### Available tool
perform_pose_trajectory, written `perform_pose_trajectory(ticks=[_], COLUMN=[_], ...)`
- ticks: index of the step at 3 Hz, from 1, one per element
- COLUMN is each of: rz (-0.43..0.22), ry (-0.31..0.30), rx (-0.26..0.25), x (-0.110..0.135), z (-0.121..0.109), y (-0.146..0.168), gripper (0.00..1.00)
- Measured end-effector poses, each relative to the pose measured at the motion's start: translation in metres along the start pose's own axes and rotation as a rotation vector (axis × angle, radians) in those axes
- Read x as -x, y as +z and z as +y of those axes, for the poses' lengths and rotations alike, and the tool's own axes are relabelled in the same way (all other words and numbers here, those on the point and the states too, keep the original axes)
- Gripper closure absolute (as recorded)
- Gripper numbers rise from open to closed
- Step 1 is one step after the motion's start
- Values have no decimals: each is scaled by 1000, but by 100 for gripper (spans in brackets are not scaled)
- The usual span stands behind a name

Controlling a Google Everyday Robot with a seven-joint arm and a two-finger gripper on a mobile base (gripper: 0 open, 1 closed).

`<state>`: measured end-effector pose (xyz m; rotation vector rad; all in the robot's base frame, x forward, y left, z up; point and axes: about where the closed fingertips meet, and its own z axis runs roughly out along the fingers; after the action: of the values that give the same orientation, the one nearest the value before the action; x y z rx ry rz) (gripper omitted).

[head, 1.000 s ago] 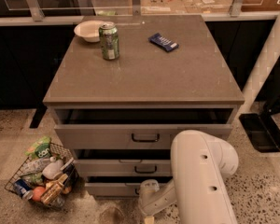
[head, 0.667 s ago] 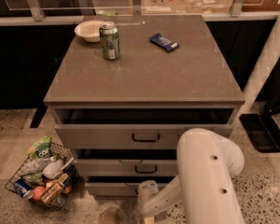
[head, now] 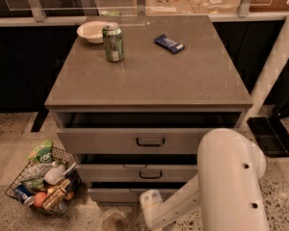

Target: Open bottom drawer

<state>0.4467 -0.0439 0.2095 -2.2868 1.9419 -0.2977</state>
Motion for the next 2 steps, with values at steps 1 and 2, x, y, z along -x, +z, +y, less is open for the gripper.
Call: perform_pose_trajectory(ticks=[1,2], rz=[-2,-15], ry=[0,11], rx=[0,27], x=[0,1], z=[-1,-1], y=[1,5], gripper=[0,0])
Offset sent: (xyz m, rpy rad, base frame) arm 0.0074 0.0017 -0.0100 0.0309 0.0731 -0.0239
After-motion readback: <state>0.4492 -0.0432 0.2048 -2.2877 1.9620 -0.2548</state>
